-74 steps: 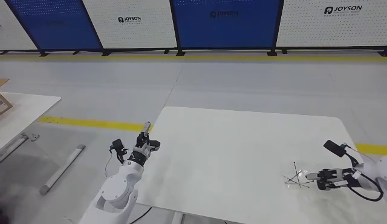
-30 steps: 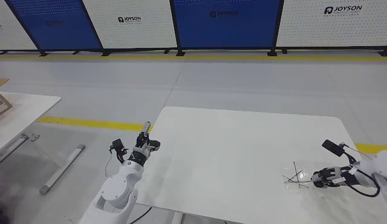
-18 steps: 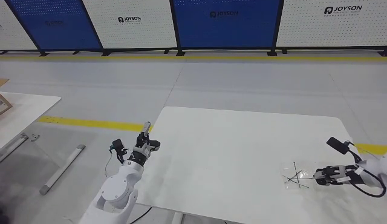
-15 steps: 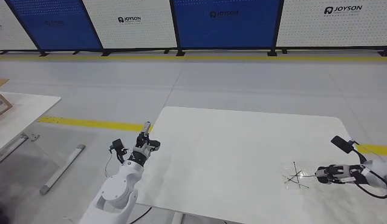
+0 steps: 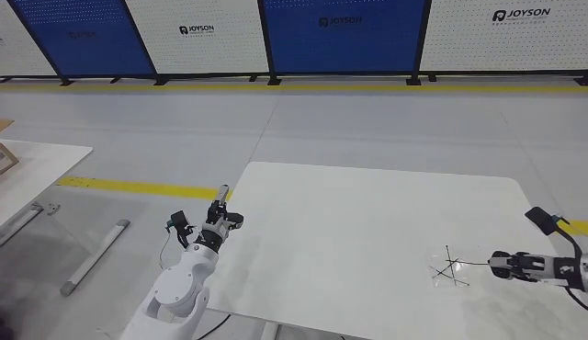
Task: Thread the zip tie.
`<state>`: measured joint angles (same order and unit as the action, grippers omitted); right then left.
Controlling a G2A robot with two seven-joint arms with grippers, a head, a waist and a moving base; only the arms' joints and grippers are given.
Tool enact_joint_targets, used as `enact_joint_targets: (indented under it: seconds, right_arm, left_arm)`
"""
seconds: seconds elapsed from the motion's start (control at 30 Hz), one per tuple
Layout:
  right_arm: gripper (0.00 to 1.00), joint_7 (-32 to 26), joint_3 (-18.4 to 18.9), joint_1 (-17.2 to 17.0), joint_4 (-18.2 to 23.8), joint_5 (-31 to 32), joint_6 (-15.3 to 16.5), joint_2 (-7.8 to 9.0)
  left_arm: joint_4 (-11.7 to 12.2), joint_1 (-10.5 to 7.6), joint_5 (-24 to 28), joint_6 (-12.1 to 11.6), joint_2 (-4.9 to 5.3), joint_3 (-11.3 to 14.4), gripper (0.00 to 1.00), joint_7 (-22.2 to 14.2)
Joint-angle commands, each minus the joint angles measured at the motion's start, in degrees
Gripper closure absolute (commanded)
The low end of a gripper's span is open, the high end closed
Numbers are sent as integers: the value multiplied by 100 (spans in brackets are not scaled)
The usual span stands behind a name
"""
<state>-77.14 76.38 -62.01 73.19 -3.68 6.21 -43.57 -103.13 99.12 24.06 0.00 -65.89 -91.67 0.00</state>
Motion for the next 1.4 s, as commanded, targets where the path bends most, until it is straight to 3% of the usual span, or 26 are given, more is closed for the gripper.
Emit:
enact_joint_targets:
  seconds: [0.0,0.17,0.33,0.43,0.57,0.63,1.03,1.13,1.23,1.37]
  right_arm:
    - [100,0,0,0,0,-1,0,0]
    - [100,0,0,0,0,-1,0,0]
    - [100,444,267,-313,499,-30,400,46]
    - [100,678,791,-778,1100,-177,670,132]
    - [100,1075,1470,-1659,2038,-539,1214,192]
    - [100,1294,1667,-2007,2271,-651,1198,194]
    - [100,1336,1674,-2036,2298,-640,1179,193]
    - [100,1592,1597,-2075,2397,-338,1269,178]
    - [100,1507,1450,-1902,2379,-487,1327,155]
    - [100,1527,1106,-1395,2327,-297,1327,85]
  left_arm:
    - [0,0,0,0,0,0,0,0]
    - [0,0,0,0,0,0,0,0]
    - [0,0,0,0,0,0,0,0]
    - [0,0,0,0,0,0,0,0]
    - [0,0,0,0,0,0,0,0]
    - [0,0,0,0,0,0,0,0]
    - [0,0,0,0,0,0,0,0]
    - [0,0,0,0,0,0,0,0]
    - [0,0,0,0,0,0,0,0]
    - [0,0,0,0,0,0,0,0]
